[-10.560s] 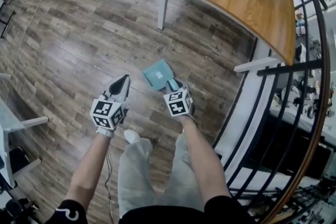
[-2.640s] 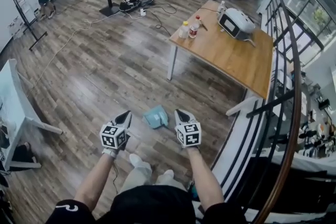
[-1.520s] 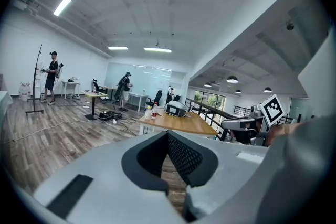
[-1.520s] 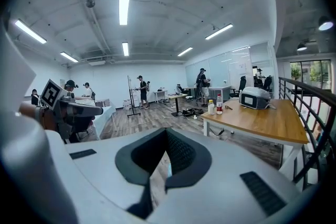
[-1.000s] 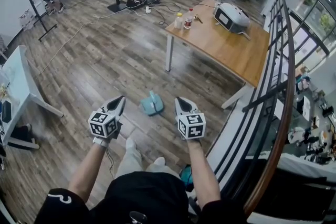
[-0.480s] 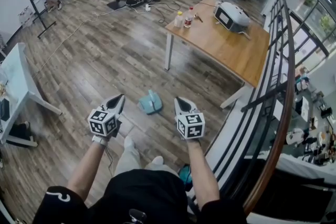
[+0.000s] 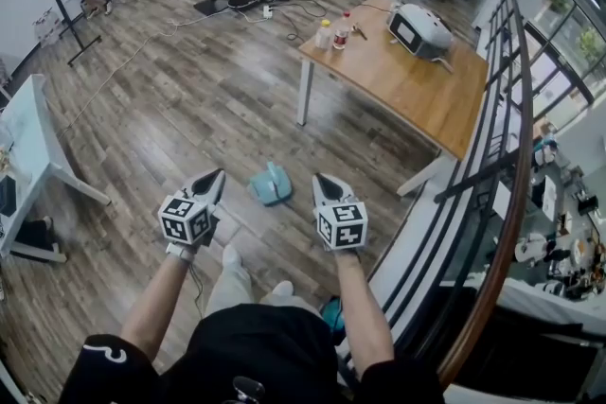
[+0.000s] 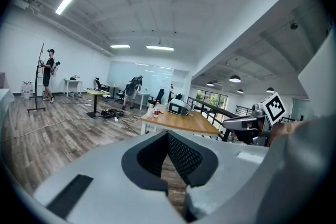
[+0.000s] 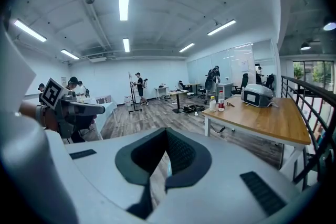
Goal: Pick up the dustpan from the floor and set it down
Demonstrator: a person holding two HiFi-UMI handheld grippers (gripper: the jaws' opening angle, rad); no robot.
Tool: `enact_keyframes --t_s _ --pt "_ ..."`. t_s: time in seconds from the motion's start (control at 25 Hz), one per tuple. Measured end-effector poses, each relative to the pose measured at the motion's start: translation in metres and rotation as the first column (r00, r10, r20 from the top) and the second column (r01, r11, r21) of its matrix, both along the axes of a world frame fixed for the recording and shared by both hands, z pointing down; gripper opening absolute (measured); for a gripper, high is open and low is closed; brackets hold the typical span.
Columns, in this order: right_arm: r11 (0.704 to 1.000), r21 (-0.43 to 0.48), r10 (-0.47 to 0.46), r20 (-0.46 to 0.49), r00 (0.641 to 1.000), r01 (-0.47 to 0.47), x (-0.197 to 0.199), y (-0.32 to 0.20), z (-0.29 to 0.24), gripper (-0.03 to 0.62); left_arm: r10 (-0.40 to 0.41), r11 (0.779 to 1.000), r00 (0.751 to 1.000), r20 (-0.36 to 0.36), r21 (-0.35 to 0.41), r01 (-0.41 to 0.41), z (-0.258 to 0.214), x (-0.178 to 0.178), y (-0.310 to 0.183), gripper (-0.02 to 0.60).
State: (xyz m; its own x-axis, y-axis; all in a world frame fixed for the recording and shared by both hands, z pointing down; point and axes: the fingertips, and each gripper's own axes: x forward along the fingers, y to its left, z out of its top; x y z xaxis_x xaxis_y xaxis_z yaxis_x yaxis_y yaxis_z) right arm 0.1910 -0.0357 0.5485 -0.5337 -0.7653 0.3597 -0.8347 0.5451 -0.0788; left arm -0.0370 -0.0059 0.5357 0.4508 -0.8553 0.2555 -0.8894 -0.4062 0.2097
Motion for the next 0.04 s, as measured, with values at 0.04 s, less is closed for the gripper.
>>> enact_keyframes --t_s 0.04 --pt "1.0 -0.001 -0.001 -0.001 1.0 0.001 -0.0001 -0.001 0.0 -0.005 -0.001 1.0 1.0 -0.001 0.0 0.001 0.0001 0.0001 -0.0012 -0.002"
